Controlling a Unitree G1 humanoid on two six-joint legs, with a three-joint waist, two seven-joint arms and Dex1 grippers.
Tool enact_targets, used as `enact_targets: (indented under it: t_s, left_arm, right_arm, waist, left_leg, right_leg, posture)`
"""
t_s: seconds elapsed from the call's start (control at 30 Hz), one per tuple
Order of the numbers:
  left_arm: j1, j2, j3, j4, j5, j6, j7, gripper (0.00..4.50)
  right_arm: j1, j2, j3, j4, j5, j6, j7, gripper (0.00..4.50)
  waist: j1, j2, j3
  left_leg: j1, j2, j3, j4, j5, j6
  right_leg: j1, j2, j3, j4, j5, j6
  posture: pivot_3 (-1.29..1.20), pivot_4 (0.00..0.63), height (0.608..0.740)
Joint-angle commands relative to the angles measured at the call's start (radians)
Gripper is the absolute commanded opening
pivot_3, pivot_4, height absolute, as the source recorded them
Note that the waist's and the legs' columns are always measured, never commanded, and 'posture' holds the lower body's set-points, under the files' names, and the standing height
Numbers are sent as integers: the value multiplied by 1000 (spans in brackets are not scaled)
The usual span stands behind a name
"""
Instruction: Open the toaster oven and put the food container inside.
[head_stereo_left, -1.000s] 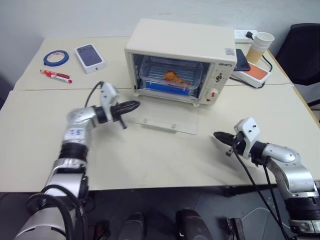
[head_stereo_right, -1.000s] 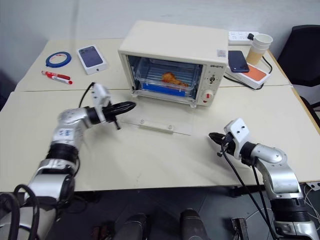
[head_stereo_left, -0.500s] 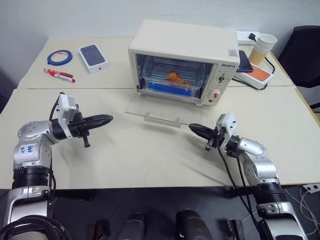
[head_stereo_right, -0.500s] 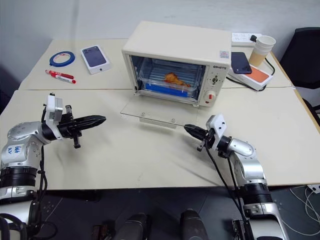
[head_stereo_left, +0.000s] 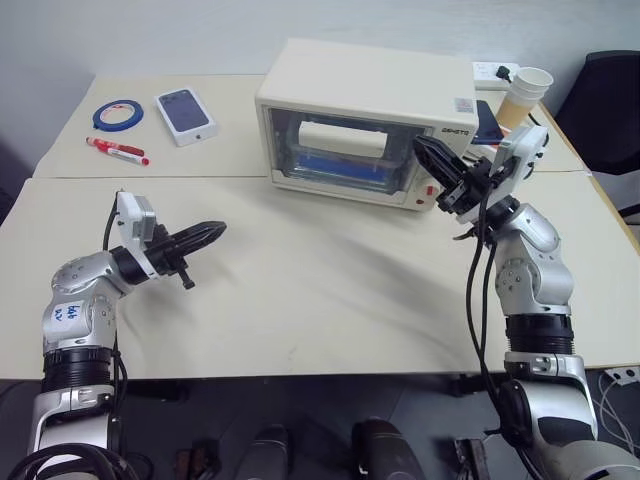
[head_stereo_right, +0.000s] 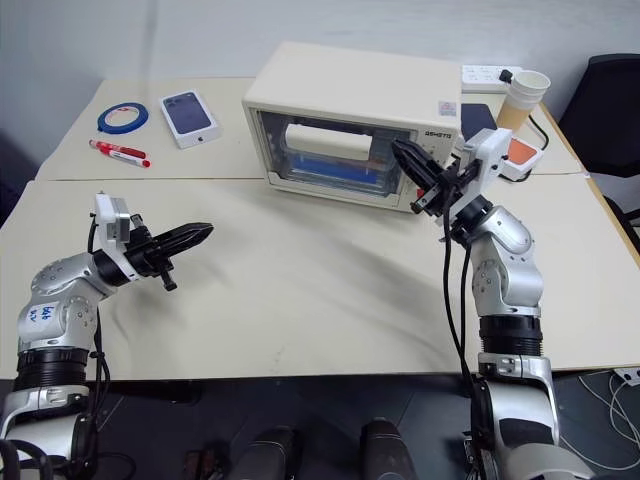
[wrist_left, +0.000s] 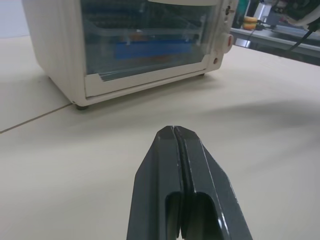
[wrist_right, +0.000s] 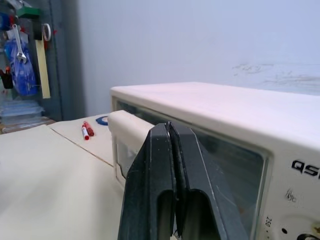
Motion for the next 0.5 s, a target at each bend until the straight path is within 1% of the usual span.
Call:
enact_targets:
  t_s: [0.03,0.07,0.17,0.2,0.23,0.27,0.33,0.37,0.4,0.43,0.5]
  left_arm:
    - [-18,15,3,-11,-1,-14,-5,0]
    - [-17,20,2,-11,0,-13,-8,0]
    - [9,46,2,-26,10,-19,-18,0]
    - [26,60,-2,-35,21,-28,-24,0]
    - [40,71,-7,-40,33,-36,-26,0]
    - [58,88,-16,-44,50,-34,-26,0]
    - [102,115,-24,-47,81,-60,-27,0]
    - [130,126,-27,-48,105,-82,-20,0]
    - [148,132,-28,-50,119,-99,-13,0]
    - [192,140,-22,-52,139,-156,-19,0]
    - [261,143,1,-59,151,-238,-22,0]
  right_arm:
    - [60,-75,-29,-84,33,62,50,60]
    - [80,-87,-34,-111,46,86,53,60]
    - [227,-165,-53,-248,90,169,99,60]
    - [291,-183,-68,-306,104,187,100,232]
    - [342,-198,-81,-357,132,223,99,463]
    - [414,-226,-76,-416,125,224,124,602]
    - [554,-265,-59,-535,88,202,155,1160]
    - [621,-270,-55,-573,63,163,169,1379]
    - [661,-271,-55,-595,51,140,174,1702]
    - [731,-260,-54,-619,36,99,186,1848]
    - [831,-241,-47,-640,-9,17,198,2486]
  waist:
    - [3,0,0]
    - [3,0,0]
    - [3,0,0]
    - [3,0,0]
    - [3,0,0]
    - [2,0,0]
    - [2,1,0]
    - [1,1,0]
    - [1,1,0]
    - [1,1,0]
    - [4,1,0]
  left_leg:
    - [0,0,0,0,0,0]
    - [0,0,0,0,0,0]
    - [-1,0,0,0,0,0]
    - [-1,0,0,0,0,0]
    - [-1,0,0,-2,0,0]
    - [0,0,0,-3,0,0]
    - [0,1,1,-4,0,0]
    - [0,1,2,-4,0,1]
    - [1,1,2,-5,0,1]
    - [1,2,2,-5,0,1]
    - [2,2,3,-6,0,1]
  right_leg:
    - [0,0,0,0,0,0]
    - [0,0,0,0,0,0]
    - [0,0,0,0,0,0]
    - [0,0,0,0,0,0]
    - [0,0,1,-1,0,0]
    - [0,0,1,-1,0,0]
    - [0,0,1,-1,0,0]
    - [0,0,1,-1,0,0]
    - [0,0,2,-1,0,0]
    - [1,0,2,-2,0,0]
    - [1,0,3,-4,0,0]
  posture:
    - [0,150,740]
    - [0,150,740]
    - [0,150,740]
    - [0,150,740]
    - [0,150,740]
    - [0,150,740]
    - [0,150,740]
    - [0,150,740]
    - [0,150,740]
    - [0,150,740]
    - [0,150,740]
